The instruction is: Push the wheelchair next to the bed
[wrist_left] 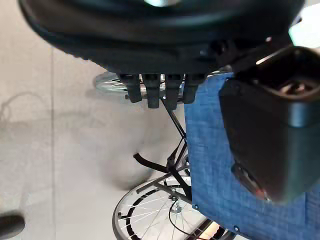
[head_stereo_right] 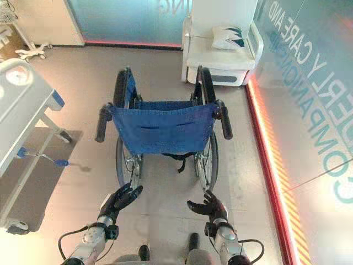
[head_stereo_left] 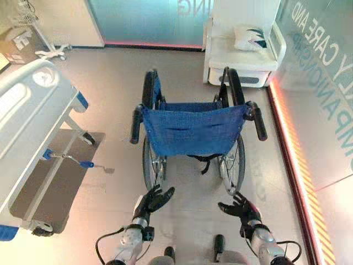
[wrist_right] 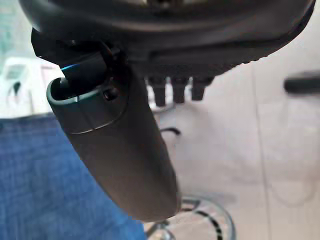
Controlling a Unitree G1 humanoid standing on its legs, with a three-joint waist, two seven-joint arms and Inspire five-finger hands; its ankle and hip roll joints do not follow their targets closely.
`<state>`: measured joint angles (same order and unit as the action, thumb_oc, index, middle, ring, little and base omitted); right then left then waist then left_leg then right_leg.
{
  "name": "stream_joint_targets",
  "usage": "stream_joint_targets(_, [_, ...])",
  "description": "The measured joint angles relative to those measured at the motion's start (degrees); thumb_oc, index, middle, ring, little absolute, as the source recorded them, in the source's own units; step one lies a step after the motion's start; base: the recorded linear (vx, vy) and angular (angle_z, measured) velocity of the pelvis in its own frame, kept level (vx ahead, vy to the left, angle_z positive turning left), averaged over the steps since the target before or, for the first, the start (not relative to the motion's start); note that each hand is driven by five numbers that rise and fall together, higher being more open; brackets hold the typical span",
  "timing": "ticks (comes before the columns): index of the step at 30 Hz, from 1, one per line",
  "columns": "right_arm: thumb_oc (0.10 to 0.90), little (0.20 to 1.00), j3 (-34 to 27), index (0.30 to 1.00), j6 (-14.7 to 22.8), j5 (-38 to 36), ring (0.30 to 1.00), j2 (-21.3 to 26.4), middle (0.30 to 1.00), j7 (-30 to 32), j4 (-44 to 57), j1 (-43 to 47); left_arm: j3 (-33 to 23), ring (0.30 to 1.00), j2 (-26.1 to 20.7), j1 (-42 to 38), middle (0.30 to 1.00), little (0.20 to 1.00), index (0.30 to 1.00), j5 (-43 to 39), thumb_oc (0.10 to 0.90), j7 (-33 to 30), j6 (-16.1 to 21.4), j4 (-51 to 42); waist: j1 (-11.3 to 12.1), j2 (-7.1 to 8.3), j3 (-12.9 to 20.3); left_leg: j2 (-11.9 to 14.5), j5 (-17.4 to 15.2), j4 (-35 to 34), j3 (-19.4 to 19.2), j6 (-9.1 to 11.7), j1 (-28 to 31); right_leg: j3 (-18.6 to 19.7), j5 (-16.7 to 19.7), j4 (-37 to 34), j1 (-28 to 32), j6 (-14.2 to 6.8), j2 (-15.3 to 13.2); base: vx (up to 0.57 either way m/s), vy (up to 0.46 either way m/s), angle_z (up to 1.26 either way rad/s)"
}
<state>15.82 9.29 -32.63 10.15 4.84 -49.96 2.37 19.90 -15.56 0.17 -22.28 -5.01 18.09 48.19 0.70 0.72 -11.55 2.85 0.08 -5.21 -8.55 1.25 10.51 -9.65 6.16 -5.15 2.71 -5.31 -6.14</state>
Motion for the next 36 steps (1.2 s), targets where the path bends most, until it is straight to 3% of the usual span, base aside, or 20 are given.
stream_joint_targets(4, [0.800,0.900,0.1,0.900,0.4,0.1,0.900,-1.1,0.900,-0.1,-1.5,-0.6,-0.1,0.900,0.7,0.6,0.900,0.900,0.900,-0.1,0.800,-3.5,0.6,2.0,0.0,-0.18,1.3,0.0,-0.1,0.0,0.0,-0.2,0.0,0.0,0.0,0.0,0.0,0.0,0.0,0.07,0.004,0.08])
stream_joint_targets(8, [0.800,0.900,0.2,0.900,0.8,0.2,0.900,-1.2,0.900,0.0,-1.8,-0.8,-0.6,0.900,2.2,1.3,0.900,0.900,0.900,-4.5,0.800,-2.5,1.4,2.5,0.1,-0.58,2.0,0.0,-0.1,0.0,0.0,-0.2,-0.1,0.0,0.0,0.0,0.0,0.0,0.0,0.00,0.000,0.00])
stream_joint_targets(29, [0.800,0.900,0.2,0.900,0.6,0.1,0.900,-0.9,0.900,0.5,-2.0,-1.0,-0.1,0.900,3.6,1.9,0.900,0.900,0.900,-3.0,0.800,-3.6,1.4,2.4,0.1,-0.73,2.4,0.0,0.0,0.0,0.0,0.1,0.8,0.0,0.0,0.0,0.7,0.0,0.0,0.00,0.000,0.00])
stream_joint_targets(33, [0.800,0.900,-0.9,0.900,0.0,0.1,0.900,1.1,0.900,2.2,2.1,-0.8,-2.9,0.900,3.5,1.9,0.900,0.900,0.900,-7.1,0.800,-3.9,0.7,0.5,0.2,-0.69,2.4,0.0,0.0,0.0,0.0,0.1,0.9,0.0,0.0,0.0,0.9,0.0,0.0,0.00,0.000,0.00])
stream_joint_targets(36, [0.800,0.900,-5.6,0.900,-0.1,0.0,0.900,3.1,0.900,3.8,3.6,0.8,-8.7,0.900,2.5,1.4,0.900,0.900,0.900,-9.0,0.800,-7.5,0.9,-3.7,0.2,-0.67,2.4,0.1,-0.1,-0.2,0.1,-0.2,0.8,0.0,0.1,0.0,1.1,-0.2,0.0,0.00,0.000,0.00])
